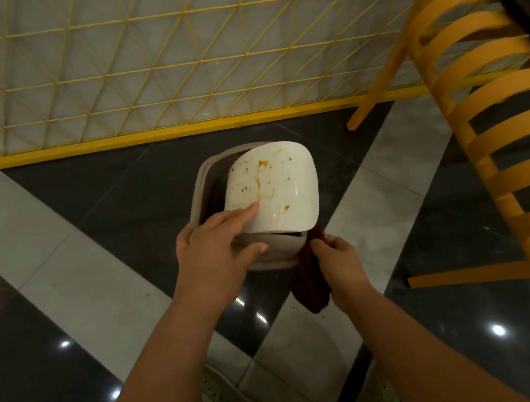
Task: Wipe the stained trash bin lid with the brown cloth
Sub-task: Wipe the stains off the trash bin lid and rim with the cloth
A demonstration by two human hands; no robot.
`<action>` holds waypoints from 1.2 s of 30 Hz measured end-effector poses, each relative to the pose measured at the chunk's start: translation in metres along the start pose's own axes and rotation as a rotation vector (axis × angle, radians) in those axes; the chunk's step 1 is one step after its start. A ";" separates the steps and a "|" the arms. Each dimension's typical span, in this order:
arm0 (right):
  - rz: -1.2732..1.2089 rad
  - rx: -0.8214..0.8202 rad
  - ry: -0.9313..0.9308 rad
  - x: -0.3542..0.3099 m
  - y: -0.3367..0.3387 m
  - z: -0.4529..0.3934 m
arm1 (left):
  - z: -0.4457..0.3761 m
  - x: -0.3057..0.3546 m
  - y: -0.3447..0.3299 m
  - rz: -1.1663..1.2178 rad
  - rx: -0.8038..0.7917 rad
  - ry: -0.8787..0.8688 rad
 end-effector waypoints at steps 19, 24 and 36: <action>-0.417 0.369 0.041 0.023 -0.017 0.007 | 0.003 0.001 -0.005 -0.071 0.039 0.277; -0.487 0.280 -0.049 0.049 -0.069 0.039 | 0.002 0.003 -0.004 -0.133 0.051 0.290; -0.342 0.202 -0.022 0.003 -0.005 -0.003 | 0.006 0.003 -0.002 -0.115 -0.001 0.313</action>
Point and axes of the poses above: each hand's wrist, its own z-axis away from the middle knuckle, its own y-axis out of the back of the hand, x = y × z, the point moved 2 cm from there along -z, towards the middle knuckle, and after that the axes turned 5 degrees about x, right-handed, at the moved point
